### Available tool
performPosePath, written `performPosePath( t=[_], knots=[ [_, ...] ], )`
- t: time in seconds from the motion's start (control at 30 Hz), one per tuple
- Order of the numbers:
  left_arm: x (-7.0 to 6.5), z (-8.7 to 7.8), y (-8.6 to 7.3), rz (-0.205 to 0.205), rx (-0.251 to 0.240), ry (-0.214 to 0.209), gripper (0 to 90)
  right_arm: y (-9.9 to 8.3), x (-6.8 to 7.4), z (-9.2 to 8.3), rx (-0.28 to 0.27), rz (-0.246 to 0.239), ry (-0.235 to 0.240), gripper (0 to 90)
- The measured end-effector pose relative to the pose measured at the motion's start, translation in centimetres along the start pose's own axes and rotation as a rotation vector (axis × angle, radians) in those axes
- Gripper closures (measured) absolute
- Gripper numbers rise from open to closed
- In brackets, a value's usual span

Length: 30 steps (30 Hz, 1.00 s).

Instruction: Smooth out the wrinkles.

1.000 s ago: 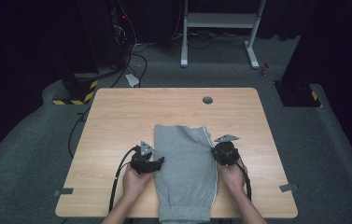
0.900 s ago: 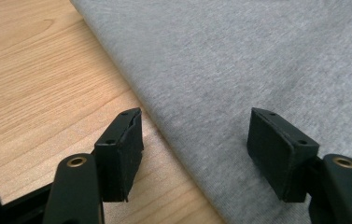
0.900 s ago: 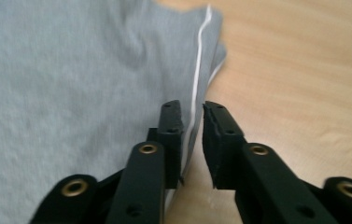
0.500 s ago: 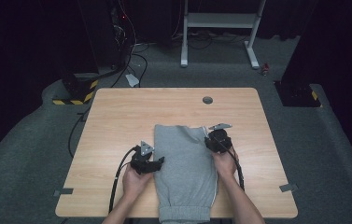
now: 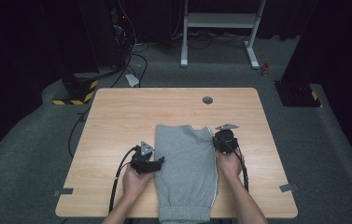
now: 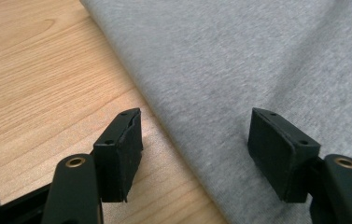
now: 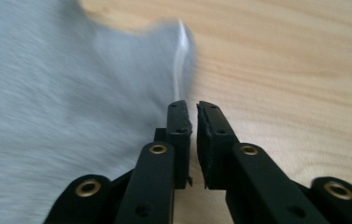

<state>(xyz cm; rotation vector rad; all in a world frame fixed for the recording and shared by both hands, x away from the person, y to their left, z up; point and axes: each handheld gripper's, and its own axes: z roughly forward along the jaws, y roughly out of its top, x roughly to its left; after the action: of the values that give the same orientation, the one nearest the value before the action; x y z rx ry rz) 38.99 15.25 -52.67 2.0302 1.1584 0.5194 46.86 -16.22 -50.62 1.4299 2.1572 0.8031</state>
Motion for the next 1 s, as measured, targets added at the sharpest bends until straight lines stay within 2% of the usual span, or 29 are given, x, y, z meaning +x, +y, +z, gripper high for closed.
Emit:
performPosePath(
  t=[0.1,0.23,0.37,0.43,0.5,0.57,0.63,0.77,0.87,0.93,1.0],
  knots=[
    [0.0,0.0,0.0,0.0,0.0,0.0,35.2,0.1,0.2,-0.1,-0.032,0.013,0.0,72.2],
    [0.0,0.0,0.0,0.001,0.0,0.0,35.2,1.1,0.7,-0.3,-0.072,0.002,0.016,71.1],
    [0.0,0.0,0.0,0.0,0.0,0.0,35.2,1.7,1.1,0.8,-0.046,-0.001,0.015,70.0],
    [0.0,0.0,0.0,0.001,0.0,0.001,35.2,1.8,1.1,1.4,-0.032,0.015,0.019,72.7],
    [0.0,0.0,0.0,0.0,0.0,0.0,35.2,1.7,1.0,2.0,-0.013,0.01,0.037,81.4],
    [0.0,0.0,0.0,0.001,0.0,0.001,35.2,1.8,1.0,1.7,-0.015,0.01,0.04,86.1],
    [0.0,0.0,0.0,0.001,0.0,0.001,35.2,1.9,0.8,1.0,-0.047,0.0,0.02,86.3],
    [0.0,0.0,0.0,0.001,0.0,0.001,35.2,2.2,-0.2,-0.8,-0.141,0.03,0.01,86.1],
    [0.0,0.0,0.0,0.0,0.0,0.001,35.2,1.8,-0.6,0.0,-0.087,0.03,-0.009,85.5],
    [0.0,0.0,0.0,0.0,0.0,0.001,35.2,1.4,-0.9,1.2,0.0,0.062,0.0,80.4],
    [0.0,0.0,0.0,0.0,0.0,0.001,35.2,1.0,-0.7,1.2,-0.035,0.075,-0.013,74.4]
  ],
)
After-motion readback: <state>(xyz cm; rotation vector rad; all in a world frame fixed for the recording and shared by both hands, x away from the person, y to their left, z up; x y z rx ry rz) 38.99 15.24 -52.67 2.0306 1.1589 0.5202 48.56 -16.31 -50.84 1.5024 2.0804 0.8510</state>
